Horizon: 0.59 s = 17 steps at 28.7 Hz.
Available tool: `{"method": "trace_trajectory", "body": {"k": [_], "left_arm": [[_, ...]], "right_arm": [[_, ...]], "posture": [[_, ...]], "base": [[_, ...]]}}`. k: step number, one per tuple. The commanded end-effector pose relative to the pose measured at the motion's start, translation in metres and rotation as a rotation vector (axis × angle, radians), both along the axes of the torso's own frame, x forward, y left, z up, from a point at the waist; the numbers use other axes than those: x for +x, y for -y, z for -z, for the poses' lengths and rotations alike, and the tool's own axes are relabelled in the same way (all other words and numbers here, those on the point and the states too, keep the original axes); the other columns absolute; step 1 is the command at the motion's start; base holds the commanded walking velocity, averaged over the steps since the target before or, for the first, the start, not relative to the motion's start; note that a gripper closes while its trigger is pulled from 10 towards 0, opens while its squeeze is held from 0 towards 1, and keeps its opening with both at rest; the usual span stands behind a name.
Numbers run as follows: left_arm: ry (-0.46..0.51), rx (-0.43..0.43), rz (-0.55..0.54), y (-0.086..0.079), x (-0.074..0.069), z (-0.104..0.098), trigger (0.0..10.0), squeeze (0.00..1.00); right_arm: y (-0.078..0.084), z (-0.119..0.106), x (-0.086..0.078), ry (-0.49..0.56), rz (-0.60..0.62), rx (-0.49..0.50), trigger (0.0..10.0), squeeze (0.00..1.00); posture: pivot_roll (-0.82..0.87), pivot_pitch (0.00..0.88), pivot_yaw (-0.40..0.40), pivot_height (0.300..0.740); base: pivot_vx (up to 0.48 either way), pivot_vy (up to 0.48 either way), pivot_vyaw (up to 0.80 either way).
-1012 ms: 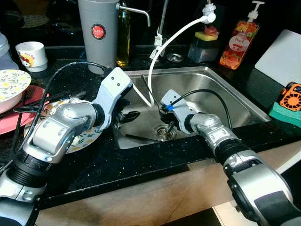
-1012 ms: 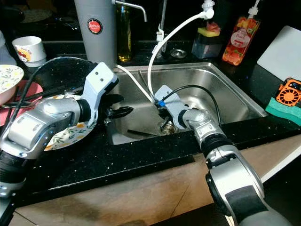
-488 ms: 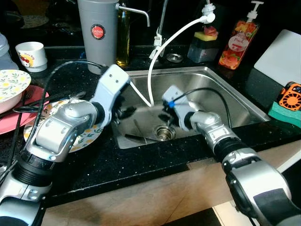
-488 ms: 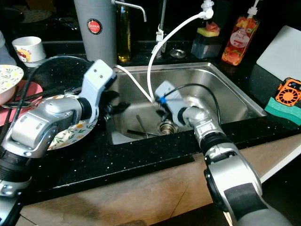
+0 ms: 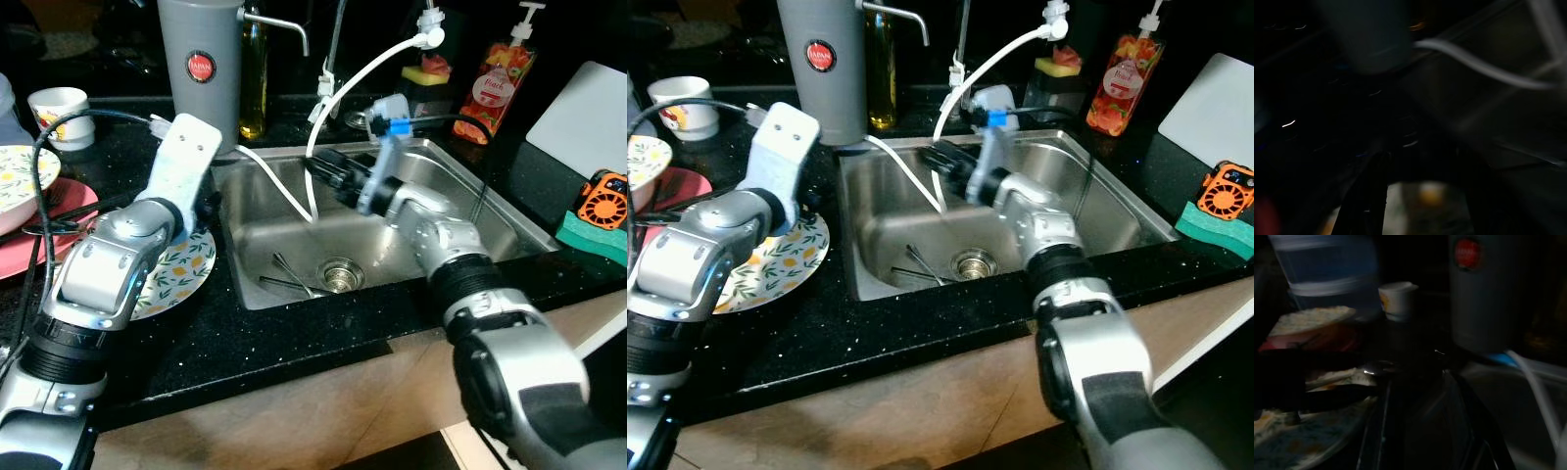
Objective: Kitchen organization
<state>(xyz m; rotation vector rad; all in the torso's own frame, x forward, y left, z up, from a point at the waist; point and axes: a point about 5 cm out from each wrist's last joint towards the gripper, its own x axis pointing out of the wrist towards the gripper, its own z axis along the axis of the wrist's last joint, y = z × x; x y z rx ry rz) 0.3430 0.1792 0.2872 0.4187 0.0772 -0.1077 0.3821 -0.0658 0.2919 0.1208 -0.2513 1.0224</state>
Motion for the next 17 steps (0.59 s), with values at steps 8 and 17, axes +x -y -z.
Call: {"method": "trace_trajectory", "body": {"k": [8, 17], "left_arm": [[0.028, -0.020, -0.189, -0.029, -0.003, -0.008, 10.0, 0.06], [-0.085, -0.102, -0.196, -0.034, -0.003, 0.011, 10.0, 0.00]], "right_arm": [[-0.019, 0.003, -0.038, -0.026, -0.136, 0.017, 10.0, 0.00], [-0.022, 0.006, -0.065, -0.031, -0.184, -0.041, 10.0, 0.00]], "posture": [[0.00, 0.109, -0.074, 0.740], [-0.01, 0.114, -0.071, 0.740]], "base": [[0.000, 0.000, 0.00], [0.000, 0.000, 0.00]]}}
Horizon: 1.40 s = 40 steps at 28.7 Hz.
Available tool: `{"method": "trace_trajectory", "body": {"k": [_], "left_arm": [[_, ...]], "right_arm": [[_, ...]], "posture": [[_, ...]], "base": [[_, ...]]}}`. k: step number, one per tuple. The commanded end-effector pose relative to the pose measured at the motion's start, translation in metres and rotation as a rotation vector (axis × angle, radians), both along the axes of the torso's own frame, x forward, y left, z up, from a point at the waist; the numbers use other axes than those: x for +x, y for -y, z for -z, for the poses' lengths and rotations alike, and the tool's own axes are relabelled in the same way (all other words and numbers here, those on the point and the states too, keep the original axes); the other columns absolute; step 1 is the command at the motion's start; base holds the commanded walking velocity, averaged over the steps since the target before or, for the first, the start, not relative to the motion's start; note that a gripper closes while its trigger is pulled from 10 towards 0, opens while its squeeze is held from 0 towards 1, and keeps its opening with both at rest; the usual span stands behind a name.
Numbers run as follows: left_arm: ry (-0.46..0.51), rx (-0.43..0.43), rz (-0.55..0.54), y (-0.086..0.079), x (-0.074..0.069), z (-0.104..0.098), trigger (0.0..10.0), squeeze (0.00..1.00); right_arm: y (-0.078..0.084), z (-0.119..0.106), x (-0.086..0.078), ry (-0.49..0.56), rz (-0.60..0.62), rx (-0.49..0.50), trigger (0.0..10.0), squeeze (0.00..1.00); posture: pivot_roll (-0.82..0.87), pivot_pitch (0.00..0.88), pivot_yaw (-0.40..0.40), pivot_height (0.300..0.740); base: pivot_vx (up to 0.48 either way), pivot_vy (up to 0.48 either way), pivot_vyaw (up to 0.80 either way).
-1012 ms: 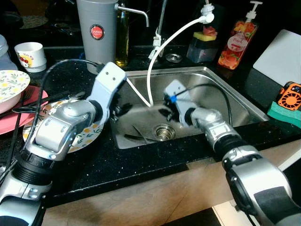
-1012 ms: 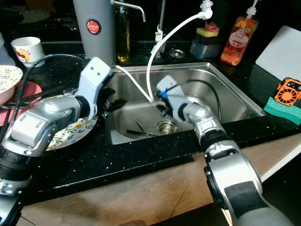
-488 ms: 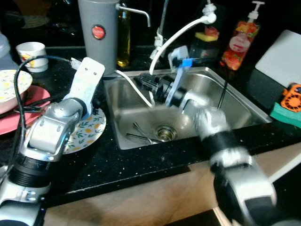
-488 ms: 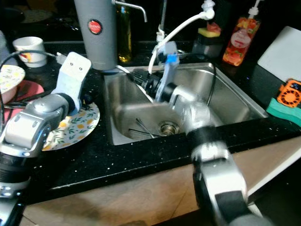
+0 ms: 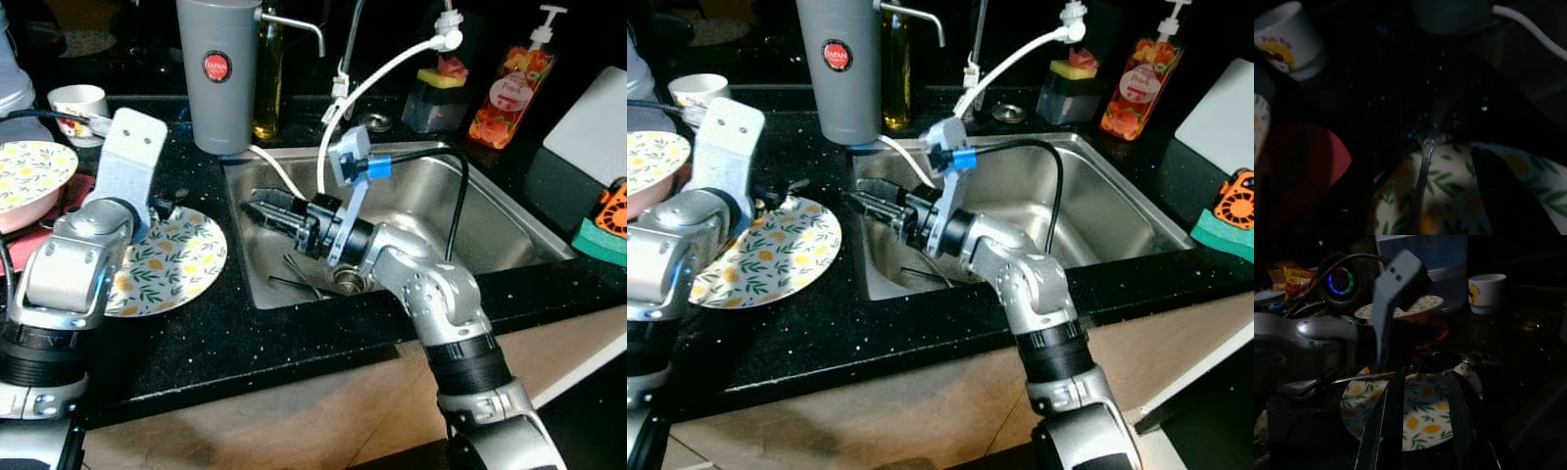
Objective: Kitchen organization
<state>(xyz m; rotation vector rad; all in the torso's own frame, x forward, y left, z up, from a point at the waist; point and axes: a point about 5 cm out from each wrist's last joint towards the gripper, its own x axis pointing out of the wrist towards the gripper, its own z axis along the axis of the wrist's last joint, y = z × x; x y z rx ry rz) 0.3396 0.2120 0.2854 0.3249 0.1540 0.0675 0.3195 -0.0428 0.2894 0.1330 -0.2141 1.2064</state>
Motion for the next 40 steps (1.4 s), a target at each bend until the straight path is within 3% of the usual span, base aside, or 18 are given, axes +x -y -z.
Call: {"method": "trace_trajectory", "body": {"k": [1, 7, 14, 22, 29, 33, 40], "left_arm": [[-0.051, -0.031, -0.012, -0.003, 0.000, 0.012, 10.0, 0.00], [-0.105, -0.005, -0.029, -0.009, -0.001, 0.018, 10.0, 0.00], [-0.142, 0.022, -0.037, -0.015, -0.002, 0.024, 10.0, 0.00], [-0.183, 0.020, -0.021, -0.016, 0.000, 0.034, 10.0, 0.00], [-0.204, -0.031, 0.006, -0.016, 0.004, 0.041, 10.0, 0.00], [-0.187, -0.115, 0.032, -0.013, 0.008, 0.038, 10.0, 0.00], [-0.157, -0.101, 0.060, -0.011, 0.010, 0.034, 10.0, 0.00]], "right_arm": [[0.001, 0.003, -0.005, -0.002, -0.003, -0.036, 10.0, 0.00], [-0.003, 0.002, -0.023, -0.034, -0.107, -0.087, 10.0, 0.00], [-0.002, 0.008, -0.033, -0.044, -0.185, -0.153, 10.0, 0.00], [0.003, 0.023, -0.023, -0.073, -0.098, -0.219, 10.0, 0.00], [0.007, 0.027, -0.019, -0.096, -0.061, -0.234, 10.0, 0.00], [0.009, 0.025, -0.019, -0.089, -0.056, -0.232, 10.0, 0.00], [0.009, 0.024, -0.017, -0.081, -0.052, -0.233, 10.0, 0.00]], "posture": [[-0.01, 0.116, -0.071, 0.740], [0.00, 0.116, -0.073, 0.740], [0.00, 0.118, -0.076, 0.740], [-0.01, 0.125, -0.078, 0.740], [-0.02, 0.128, -0.076, 0.740], [-0.02, 0.128, -0.077, 0.740], [-0.02, 0.129, -0.079, 0.740]], "base": [[0.000, 0.000, 0.00], [0.000, 0.000, 0.00], [0.000, 0.000, 0.00], [0.000, 0.000, 0.00], [0.000, 0.000, 0.00], [0.000, 0.000, 0.00], [0.000, 0.000, 0.00]]}}
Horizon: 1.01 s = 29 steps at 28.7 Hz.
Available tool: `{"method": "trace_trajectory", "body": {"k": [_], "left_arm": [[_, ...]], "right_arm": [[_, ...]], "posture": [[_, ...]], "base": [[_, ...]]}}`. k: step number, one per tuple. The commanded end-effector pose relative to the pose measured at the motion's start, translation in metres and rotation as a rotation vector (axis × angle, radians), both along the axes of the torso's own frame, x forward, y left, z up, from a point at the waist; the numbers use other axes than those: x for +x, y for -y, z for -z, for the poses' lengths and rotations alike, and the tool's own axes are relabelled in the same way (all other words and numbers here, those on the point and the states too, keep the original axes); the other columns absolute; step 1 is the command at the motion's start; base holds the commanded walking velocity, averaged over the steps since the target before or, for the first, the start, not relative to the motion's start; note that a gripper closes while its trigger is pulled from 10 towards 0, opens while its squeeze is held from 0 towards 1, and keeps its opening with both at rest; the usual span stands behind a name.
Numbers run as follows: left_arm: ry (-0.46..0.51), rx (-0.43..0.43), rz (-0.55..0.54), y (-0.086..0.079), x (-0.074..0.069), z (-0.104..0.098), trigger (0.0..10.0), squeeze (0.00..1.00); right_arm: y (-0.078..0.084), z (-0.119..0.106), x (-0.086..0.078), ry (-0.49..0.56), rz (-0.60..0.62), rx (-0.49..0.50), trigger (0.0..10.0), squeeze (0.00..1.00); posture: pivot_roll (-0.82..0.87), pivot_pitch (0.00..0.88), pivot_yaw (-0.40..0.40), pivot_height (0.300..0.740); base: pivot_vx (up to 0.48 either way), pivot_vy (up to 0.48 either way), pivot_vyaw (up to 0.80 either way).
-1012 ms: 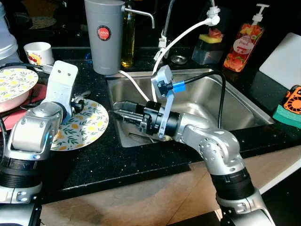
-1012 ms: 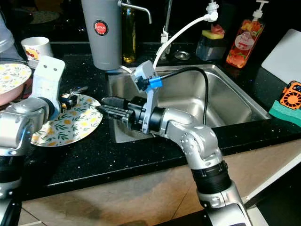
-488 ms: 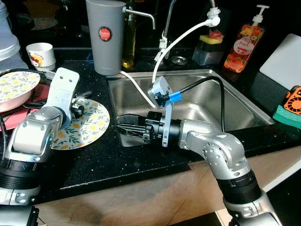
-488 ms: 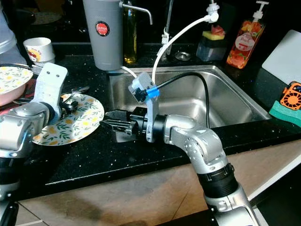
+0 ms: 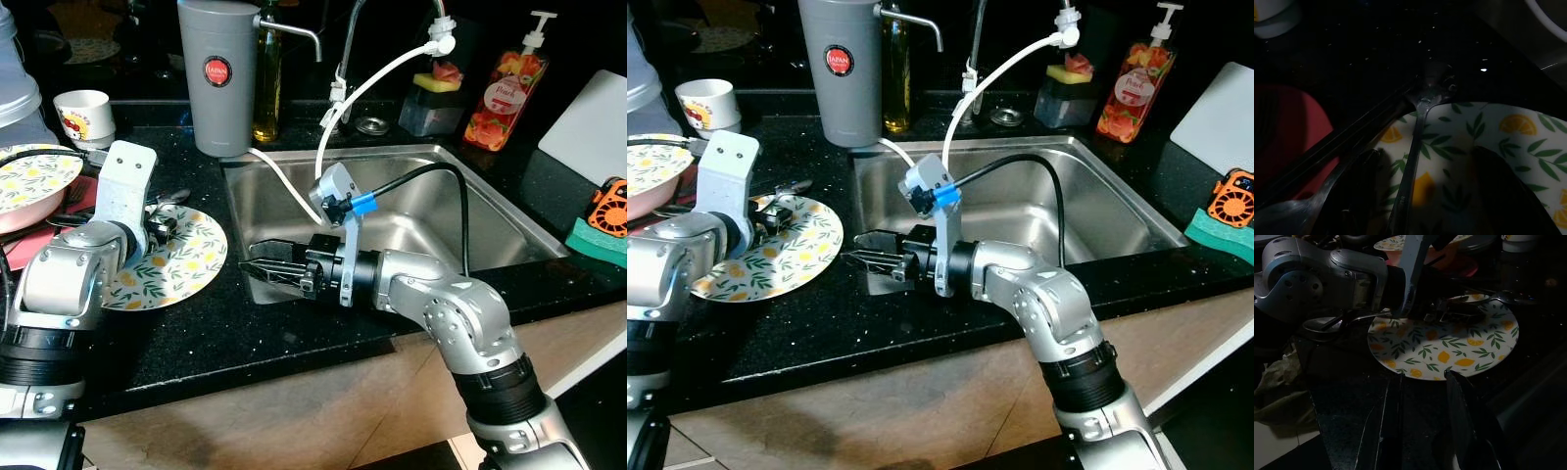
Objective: Kitchen organization
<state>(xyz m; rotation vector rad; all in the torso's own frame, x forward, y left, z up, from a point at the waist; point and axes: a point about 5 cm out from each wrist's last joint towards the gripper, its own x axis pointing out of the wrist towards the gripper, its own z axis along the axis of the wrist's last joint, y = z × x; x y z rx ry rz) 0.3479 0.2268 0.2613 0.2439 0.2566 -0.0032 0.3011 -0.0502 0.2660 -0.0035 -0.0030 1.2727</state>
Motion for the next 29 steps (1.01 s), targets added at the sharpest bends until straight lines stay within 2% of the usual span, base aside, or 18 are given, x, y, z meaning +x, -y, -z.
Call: {"method": "trace_trajectory", "body": {"k": [1, 4, 6, 8, 14, 20, 26, 28, 29], "left_arm": [[-0.038, 0.017, 0.021, 0.006, 0.002, 0.008, 10.0, 0.00], [-0.038, 0.039, 0.031, 0.008, 0.002, 0.007, 10.0, 0.00], [-0.065, 0.064, 0.022, 0.007, 0.000, 0.010, 0.0, 0.00], [-0.065, 0.064, 0.022, 0.007, 0.000, 0.010, 0.0, 0.00], [-0.146, 0.078, 0.050, 0.006, -0.003, 0.021, 0.0, 0.00], [-0.166, 0.083, 0.077, 0.009, -0.004, 0.024, 0.0, 0.00], [-0.128, 0.078, 0.066, 0.010, -0.003, 0.019, 0.0, 0.00], [-0.052, 0.061, 0.066, 0.013, 0.000, 0.007, 0.0, 0.00], [-0.052, 0.061, 0.066, 0.013, 0.000, 0.007, 0.0, 0.00]], "right_arm": [[0.001, 0.000, 0.001, 0.006, 0.009, -0.011, 10.0, 0.00], [0.001, -0.001, 0.002, 0.007, 0.011, -0.009, 10.0, 0.00], [0.001, -0.001, 0.002, 0.007, 0.011, -0.005, 10.0, 0.00], [0.001, -0.001, 0.002, 0.007, 0.011, -0.005, 10.0, 0.00], [0.002, -0.003, 0.004, -0.001, 0.010, 0.012, 10.0, 0.00], [0.003, -0.003, 0.005, -0.002, 0.012, 0.015, 10.0, 0.00], [0.003, -0.003, 0.005, -0.001, 0.017, 0.017, 10.0, 0.00], [0.002, -0.003, 0.006, 0.000, 0.020, 0.018, 10.0, 0.00], [0.002, -0.003, 0.006, 0.000, 0.020, 0.018, 10.0, 0.00]], "posture": [[-0.02, 0.129, -0.079, 0.740], [-0.02, 0.130, -0.080, 0.740], [-0.02, 0.129, -0.080, 0.740], [-0.02, 0.129, -0.080, 0.740], [-0.02, 0.128, -0.077, 0.740], [-0.02, 0.129, -0.077, 0.740], [-0.02, 0.129, -0.077, 0.740], [-0.02, 0.129, -0.077, 0.740], [-0.02, 0.129, -0.077, 0.740]], "base": [[0.000, 0.000, 0.00], [0.000, 0.000, 0.00], [0.000, 0.000, 0.00], [0.000, 0.000, 0.00], [0.000, 0.000, 0.00], [0.000, 0.000, 0.00], [0.000, 0.000, 0.00], [0.000, 0.000, 0.00], [0.000, 0.000, 0.00]]}}
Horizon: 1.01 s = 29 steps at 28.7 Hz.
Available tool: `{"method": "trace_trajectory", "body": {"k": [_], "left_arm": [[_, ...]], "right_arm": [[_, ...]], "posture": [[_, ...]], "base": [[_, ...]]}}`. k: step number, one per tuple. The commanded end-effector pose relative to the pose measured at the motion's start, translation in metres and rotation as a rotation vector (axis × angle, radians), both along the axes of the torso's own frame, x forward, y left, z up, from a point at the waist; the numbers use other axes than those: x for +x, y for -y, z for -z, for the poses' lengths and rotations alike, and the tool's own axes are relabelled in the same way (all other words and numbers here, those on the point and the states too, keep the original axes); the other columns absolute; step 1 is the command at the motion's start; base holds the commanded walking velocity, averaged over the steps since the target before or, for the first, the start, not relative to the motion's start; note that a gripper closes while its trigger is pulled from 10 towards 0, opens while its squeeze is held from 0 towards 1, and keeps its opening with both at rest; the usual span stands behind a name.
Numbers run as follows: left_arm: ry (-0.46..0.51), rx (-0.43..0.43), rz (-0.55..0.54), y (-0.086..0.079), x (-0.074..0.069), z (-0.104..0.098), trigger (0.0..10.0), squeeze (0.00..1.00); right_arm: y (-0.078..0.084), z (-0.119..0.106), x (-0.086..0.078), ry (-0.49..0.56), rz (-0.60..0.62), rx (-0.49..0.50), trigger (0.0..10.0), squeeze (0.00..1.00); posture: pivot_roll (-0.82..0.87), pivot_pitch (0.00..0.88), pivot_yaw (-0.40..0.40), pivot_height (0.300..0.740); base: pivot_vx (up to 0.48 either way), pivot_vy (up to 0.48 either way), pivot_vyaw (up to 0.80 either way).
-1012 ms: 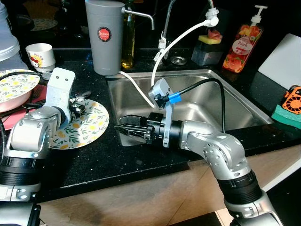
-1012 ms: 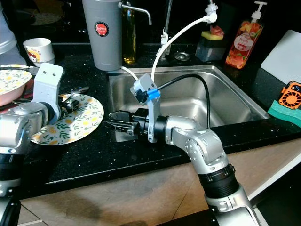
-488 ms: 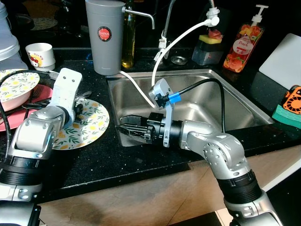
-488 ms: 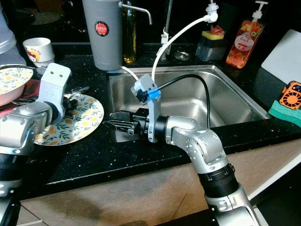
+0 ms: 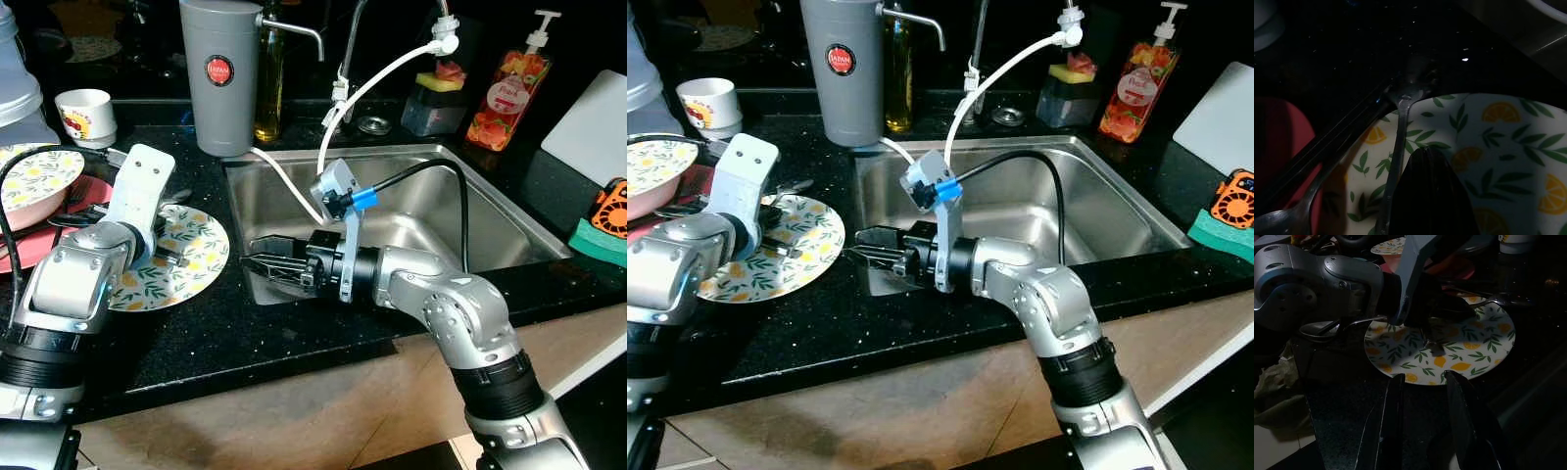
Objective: Kitchen organization
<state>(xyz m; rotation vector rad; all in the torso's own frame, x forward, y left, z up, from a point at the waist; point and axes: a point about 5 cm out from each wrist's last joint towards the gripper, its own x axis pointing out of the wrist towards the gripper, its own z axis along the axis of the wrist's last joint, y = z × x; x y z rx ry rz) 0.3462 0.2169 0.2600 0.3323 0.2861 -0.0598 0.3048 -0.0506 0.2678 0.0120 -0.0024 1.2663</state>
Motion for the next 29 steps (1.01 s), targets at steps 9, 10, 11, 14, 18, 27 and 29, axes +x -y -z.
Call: {"method": "trace_trajectory", "body": {"k": [9, 10, 11, 14, 18, 27, 29], "left_arm": [[0.178, 0.006, -0.060, 0.001, 0.006, -0.028, 10.0, 1.00], [0.178, 0.000, -0.065, 0.000, 0.006, -0.028, 10.0, 1.00], [0.181, 0.002, -0.069, -0.002, 0.006, -0.028, 10.0, 1.00], [0.182, 0.021, -0.078, -0.004, 0.005, -0.027, 10.0, 1.00], [0.170, 0.045, -0.103, -0.008, 0.005, -0.025, 10.0, 1.00], [0.063, 0.075, -0.126, -0.013, 0.002, -0.008, 10.0, 0.62], [0.021, 0.074, -0.099, -0.010, 0.001, -0.002, 10.0, 0.00]], "right_arm": [[0.002, -0.004, 0.003, 0.014, 0.017, 0.017, 10.0, 0.00], [0.002, -0.004, 0.003, 0.014, 0.016, 0.017, 10.0, 0.00], [0.002, -0.004, 0.003, 0.014, 0.015, 0.017, 10.0, 0.00], [0.002, -0.004, 0.003, 0.016, 0.011, 0.014, 10.0, 0.00], [0.002, -0.003, 0.002, 0.016, 0.009, 0.013, 10.0, 0.00], [0.002, -0.002, 0.000, 0.015, -0.004, 0.008, 10.0, 0.00], [0.002, -0.003, 0.000, 0.019, -0.006, 0.005, 10.0, 0.00]], "posture": [[-0.02, 0.129, -0.078, 0.740], [-0.02, 0.129, -0.078, 0.740], [-0.02, 0.129, -0.078, 0.740], [-0.02, 0.129, -0.078, 0.740], [-0.02, 0.125, -0.077, 0.740], [-0.02, 0.111, -0.079, 0.740], [-0.02, 0.109, -0.079, 0.740]], "base": [[0.000, 0.000, 0.00], [0.000, 0.000, 0.00], [0.000, 0.000, 0.00], [0.000, 0.000, 0.00], [0.000, 0.000, 0.00], [0.000, 0.000, 0.00], [0.000, 0.000, 0.00]]}}
